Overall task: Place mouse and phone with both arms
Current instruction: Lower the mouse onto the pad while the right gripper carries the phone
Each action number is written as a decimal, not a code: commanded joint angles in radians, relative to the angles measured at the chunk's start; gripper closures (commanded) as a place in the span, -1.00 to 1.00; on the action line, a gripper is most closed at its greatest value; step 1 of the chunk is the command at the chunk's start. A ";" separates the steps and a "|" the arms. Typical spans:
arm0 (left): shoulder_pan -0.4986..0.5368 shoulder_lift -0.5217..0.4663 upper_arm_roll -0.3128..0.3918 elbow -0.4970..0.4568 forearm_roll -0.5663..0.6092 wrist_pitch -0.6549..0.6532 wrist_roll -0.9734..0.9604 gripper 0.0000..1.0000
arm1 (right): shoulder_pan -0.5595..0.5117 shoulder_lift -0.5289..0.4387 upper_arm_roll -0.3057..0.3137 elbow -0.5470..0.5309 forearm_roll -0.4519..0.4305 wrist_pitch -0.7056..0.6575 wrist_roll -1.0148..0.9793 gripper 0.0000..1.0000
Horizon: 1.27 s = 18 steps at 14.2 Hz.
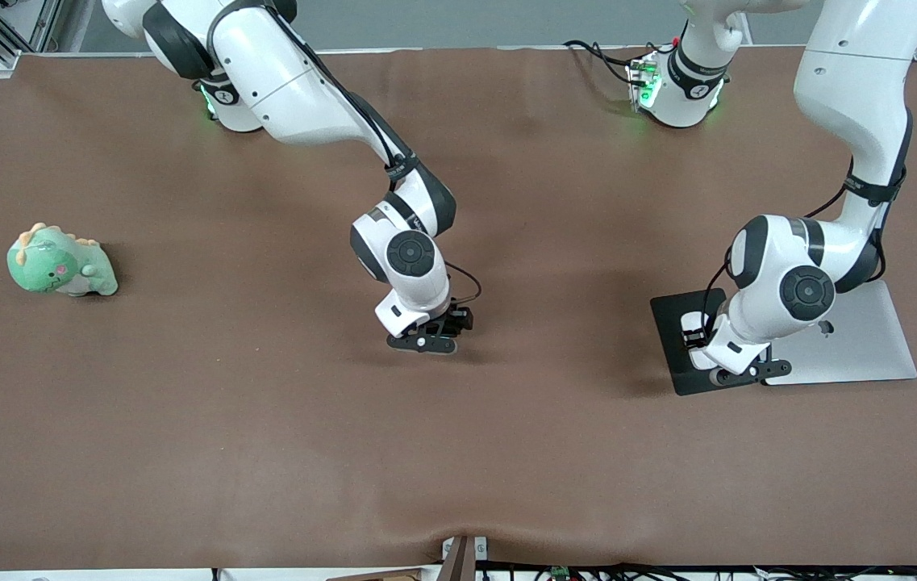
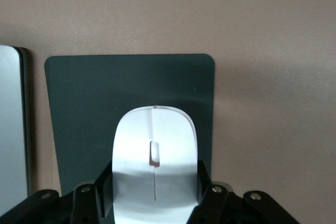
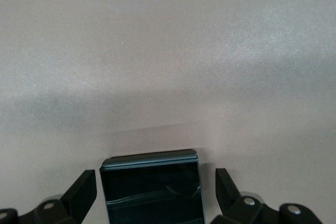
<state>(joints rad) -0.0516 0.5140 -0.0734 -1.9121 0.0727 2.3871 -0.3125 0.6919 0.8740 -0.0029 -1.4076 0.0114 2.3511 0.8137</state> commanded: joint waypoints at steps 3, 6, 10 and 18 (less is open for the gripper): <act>0.032 0.012 -0.008 -0.028 0.029 0.058 0.029 -0.03 | 0.028 0.029 -0.009 0.030 -0.028 0.005 0.053 -1.00; 0.044 0.026 -0.008 -0.031 0.030 0.084 0.038 -0.03 | 0.029 0.031 -0.009 0.022 -0.031 0.007 0.053 -1.00; 0.061 0.035 -0.008 -0.039 0.030 0.101 0.076 -0.03 | 0.029 0.031 -0.009 0.021 -0.045 0.024 0.071 0.72; 0.058 0.046 -0.009 -0.050 0.030 0.130 0.084 -0.09 | -0.138 -0.199 -0.012 0.004 -0.031 -0.258 -0.048 1.00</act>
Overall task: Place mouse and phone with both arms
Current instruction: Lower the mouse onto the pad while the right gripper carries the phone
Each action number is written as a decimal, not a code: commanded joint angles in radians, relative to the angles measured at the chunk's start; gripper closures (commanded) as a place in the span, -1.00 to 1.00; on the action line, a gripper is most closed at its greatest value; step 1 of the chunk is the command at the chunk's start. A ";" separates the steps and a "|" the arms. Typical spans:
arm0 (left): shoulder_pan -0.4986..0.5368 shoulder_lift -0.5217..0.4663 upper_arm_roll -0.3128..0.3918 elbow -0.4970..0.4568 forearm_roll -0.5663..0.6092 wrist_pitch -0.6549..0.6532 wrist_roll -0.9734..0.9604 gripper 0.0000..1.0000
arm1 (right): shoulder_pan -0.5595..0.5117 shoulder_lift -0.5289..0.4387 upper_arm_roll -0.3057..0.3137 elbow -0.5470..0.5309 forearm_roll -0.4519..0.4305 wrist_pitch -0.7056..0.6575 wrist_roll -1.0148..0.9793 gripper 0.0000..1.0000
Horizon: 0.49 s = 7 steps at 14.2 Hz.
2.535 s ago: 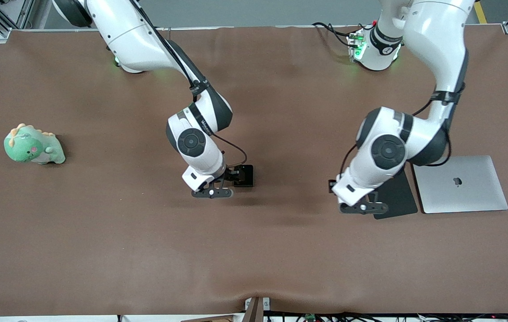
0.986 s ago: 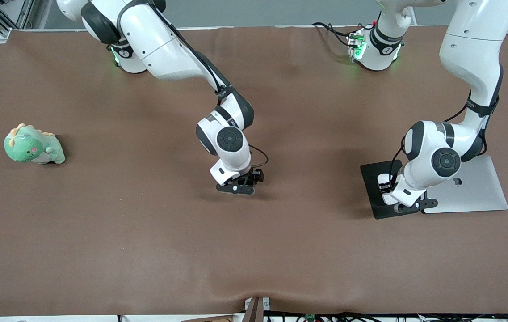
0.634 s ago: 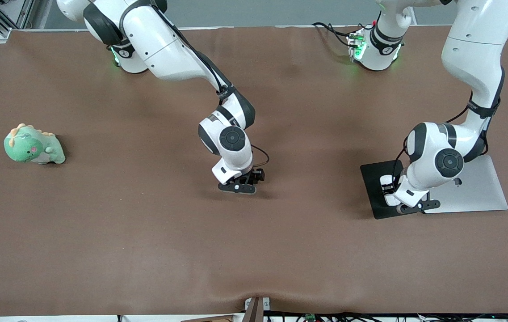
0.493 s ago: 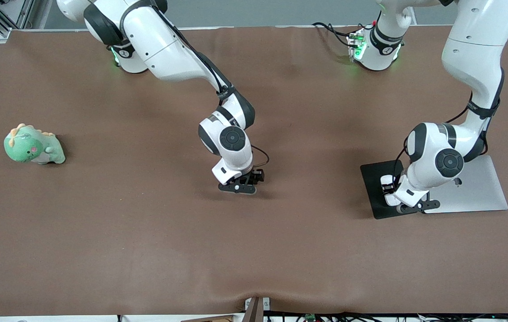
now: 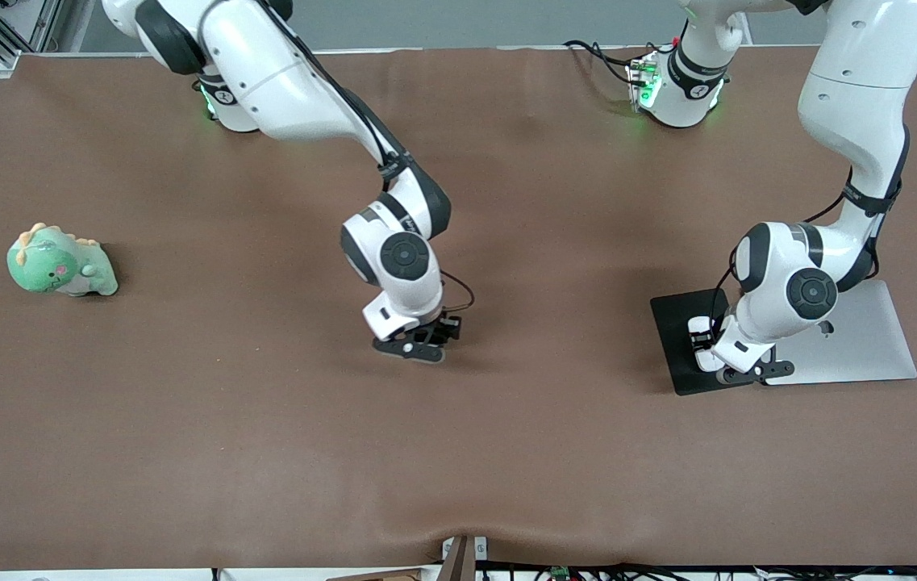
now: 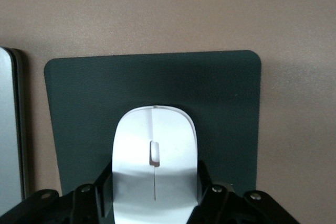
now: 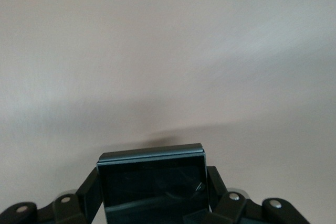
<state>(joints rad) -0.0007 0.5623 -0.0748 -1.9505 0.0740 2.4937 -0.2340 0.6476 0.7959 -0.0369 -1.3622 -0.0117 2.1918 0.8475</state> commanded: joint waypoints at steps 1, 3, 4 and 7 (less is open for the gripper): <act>0.007 0.001 -0.008 -0.011 0.029 0.024 0.005 -0.09 | -0.136 -0.159 0.022 -0.043 -0.008 -0.153 -0.114 1.00; 0.005 0.004 -0.008 -0.011 0.029 0.031 0.005 -0.10 | -0.247 -0.205 0.026 -0.044 -0.005 -0.214 -0.142 1.00; 0.004 0.004 -0.008 -0.011 0.029 0.033 0.005 -0.18 | -0.282 -0.219 0.025 -0.058 -0.005 -0.224 -0.180 1.00; 0.005 0.004 -0.008 -0.010 0.029 0.033 0.004 -1.00 | -0.441 -0.247 0.025 -0.130 -0.005 -0.210 -0.365 1.00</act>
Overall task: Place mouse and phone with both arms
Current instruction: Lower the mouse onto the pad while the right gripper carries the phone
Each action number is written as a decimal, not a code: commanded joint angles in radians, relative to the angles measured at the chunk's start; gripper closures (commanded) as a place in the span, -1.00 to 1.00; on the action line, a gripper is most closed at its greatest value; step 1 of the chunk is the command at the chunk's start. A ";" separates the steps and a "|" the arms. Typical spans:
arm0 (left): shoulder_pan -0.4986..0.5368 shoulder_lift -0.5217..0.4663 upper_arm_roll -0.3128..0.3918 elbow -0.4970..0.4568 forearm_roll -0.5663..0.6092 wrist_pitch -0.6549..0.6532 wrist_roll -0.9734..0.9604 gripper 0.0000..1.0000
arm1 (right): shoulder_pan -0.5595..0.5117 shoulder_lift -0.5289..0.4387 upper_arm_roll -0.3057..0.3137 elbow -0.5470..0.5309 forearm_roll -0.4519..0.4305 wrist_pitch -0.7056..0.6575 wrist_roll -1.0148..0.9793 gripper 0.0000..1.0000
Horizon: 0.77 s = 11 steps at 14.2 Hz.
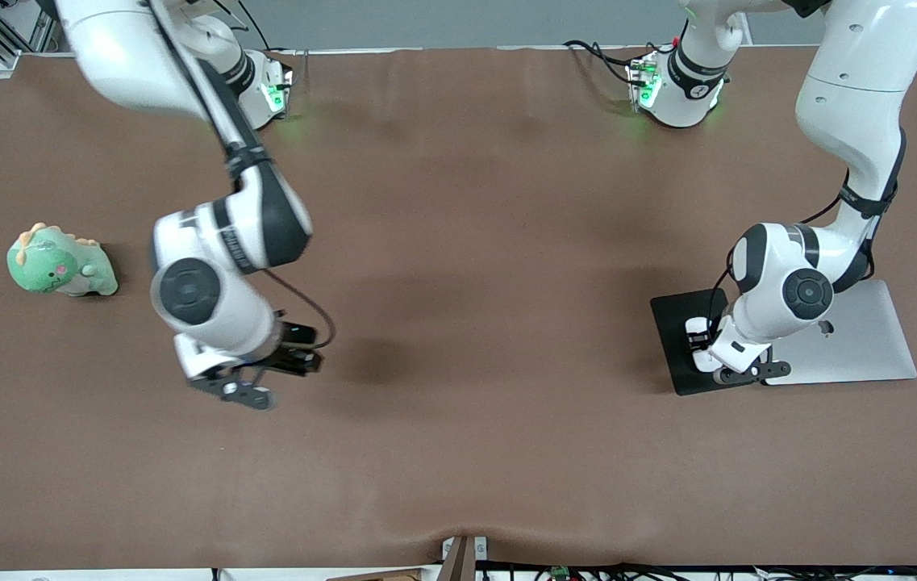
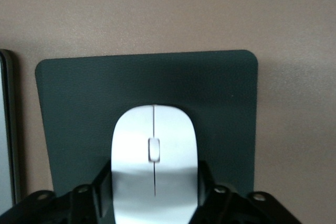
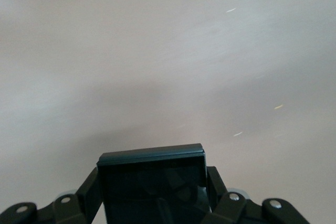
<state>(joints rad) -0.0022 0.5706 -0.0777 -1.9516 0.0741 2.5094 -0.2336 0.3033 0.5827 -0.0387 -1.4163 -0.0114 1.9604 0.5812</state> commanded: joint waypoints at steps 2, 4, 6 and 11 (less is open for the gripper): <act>0.004 -0.006 -0.007 -0.007 0.029 0.016 0.001 -1.00 | -0.195 -0.043 0.026 -0.108 -0.005 0.028 -0.283 1.00; 0.001 -0.021 -0.008 0.002 0.029 0.008 -0.012 -1.00 | -0.280 -0.078 0.026 -0.209 -0.005 0.119 -0.451 1.00; -0.001 -0.060 -0.010 0.014 0.029 -0.006 -0.009 -1.00 | -0.372 -0.121 0.026 -0.361 -0.005 0.281 -0.614 1.00; 0.001 -0.158 -0.031 0.175 0.029 -0.295 0.005 -1.00 | -0.473 -0.211 0.026 -0.640 -0.005 0.457 -0.707 1.00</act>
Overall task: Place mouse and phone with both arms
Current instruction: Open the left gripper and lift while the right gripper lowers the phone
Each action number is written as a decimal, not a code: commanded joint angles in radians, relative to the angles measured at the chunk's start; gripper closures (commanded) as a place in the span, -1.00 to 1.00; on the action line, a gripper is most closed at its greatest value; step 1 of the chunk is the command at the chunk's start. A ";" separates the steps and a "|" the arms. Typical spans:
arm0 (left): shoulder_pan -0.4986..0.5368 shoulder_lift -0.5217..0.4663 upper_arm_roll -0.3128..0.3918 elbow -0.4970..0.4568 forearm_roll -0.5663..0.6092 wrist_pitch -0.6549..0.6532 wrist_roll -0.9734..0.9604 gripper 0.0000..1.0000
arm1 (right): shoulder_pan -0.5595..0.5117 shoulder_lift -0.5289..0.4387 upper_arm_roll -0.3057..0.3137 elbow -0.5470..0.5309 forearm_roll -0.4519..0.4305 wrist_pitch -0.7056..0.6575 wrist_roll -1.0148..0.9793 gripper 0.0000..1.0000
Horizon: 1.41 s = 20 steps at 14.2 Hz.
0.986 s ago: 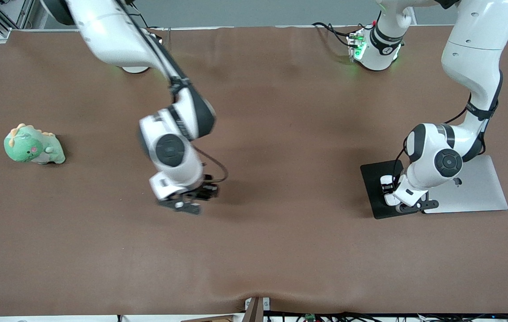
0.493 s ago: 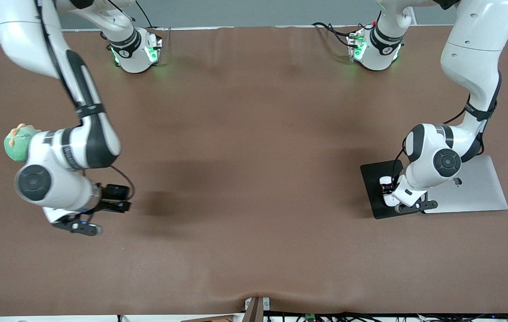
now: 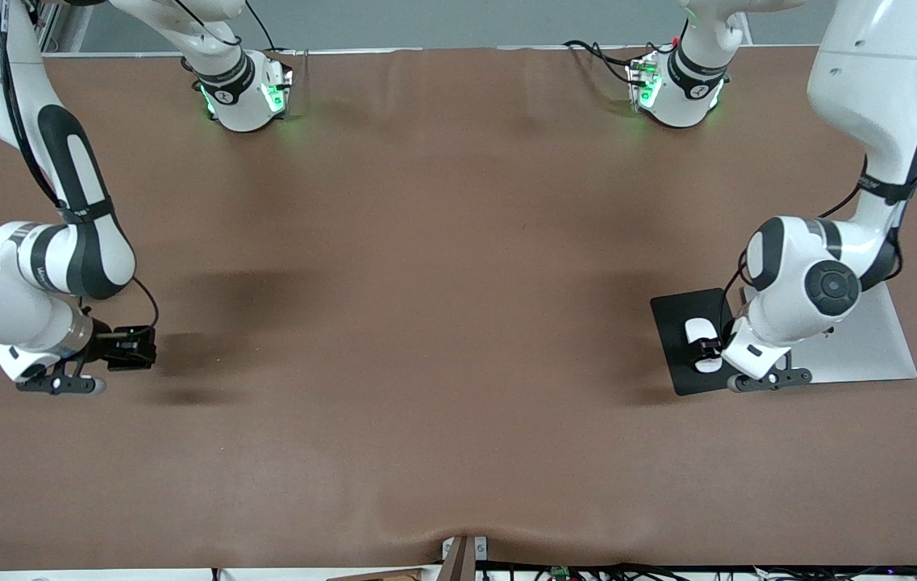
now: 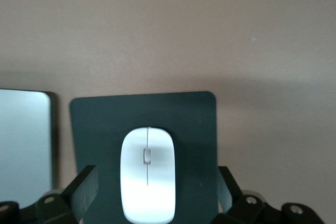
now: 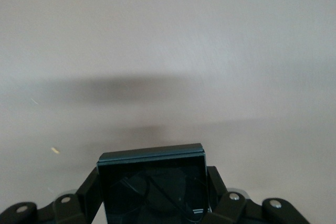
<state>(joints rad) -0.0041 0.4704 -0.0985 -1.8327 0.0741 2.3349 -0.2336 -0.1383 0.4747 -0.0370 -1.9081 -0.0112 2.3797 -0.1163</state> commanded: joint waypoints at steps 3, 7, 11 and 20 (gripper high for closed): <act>0.004 -0.153 -0.010 0.090 0.029 -0.202 0.010 -1.00 | -0.067 -0.110 0.025 -0.242 -0.006 0.096 -0.019 1.00; 0.009 -0.271 -0.010 0.137 0.027 -0.331 0.045 -1.00 | -0.102 -0.102 0.025 -0.324 -0.006 0.193 -0.089 0.97; 0.006 -0.349 -0.014 0.248 0.016 -0.578 0.077 -1.00 | -0.109 -0.093 0.025 -0.324 -0.006 0.193 -0.089 0.58; 0.010 -0.496 -0.015 0.257 -0.025 -0.753 0.092 -1.00 | -0.043 -0.137 0.025 -0.272 -0.006 0.129 -0.068 -1.00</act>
<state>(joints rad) -0.0022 0.0042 -0.1051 -1.5776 0.0654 1.6237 -0.1614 -0.2050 0.3977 -0.0168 -2.1940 -0.0112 2.5592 -0.1908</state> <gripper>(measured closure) 0.000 0.000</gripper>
